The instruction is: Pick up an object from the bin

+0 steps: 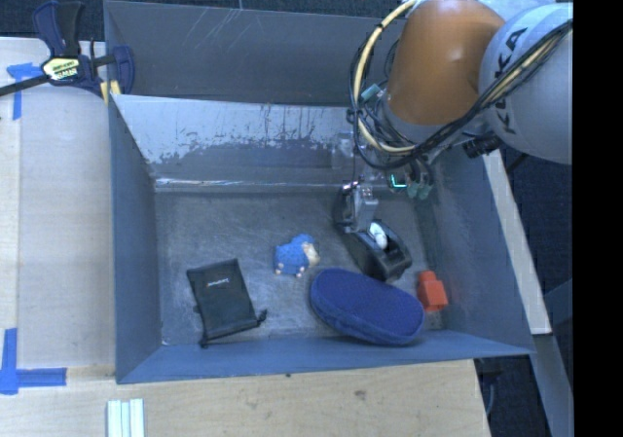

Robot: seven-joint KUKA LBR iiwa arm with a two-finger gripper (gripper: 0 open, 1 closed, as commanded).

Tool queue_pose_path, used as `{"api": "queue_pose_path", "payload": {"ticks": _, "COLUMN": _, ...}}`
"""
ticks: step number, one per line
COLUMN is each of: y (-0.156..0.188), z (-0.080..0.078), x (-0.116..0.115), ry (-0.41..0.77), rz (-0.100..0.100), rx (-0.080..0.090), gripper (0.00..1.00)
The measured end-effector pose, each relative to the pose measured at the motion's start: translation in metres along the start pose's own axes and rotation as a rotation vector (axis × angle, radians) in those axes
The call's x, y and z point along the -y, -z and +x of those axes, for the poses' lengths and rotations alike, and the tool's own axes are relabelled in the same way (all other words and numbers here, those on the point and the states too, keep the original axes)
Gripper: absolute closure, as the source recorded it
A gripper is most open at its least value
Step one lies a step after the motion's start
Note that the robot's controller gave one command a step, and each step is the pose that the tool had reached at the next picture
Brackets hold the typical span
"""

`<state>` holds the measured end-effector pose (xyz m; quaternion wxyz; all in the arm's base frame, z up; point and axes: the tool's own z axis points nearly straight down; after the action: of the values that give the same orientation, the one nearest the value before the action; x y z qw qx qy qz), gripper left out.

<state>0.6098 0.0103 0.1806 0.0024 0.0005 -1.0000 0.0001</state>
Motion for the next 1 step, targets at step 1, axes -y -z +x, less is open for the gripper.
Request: {"api": "queue_pose_path", "payload": {"ticks": 1, "y": -0.0764, "z": -0.0106, "x": 0.0461, "ry": 0.16, "rz": -0.004, "rx": 0.03, "gripper": 0.0}}
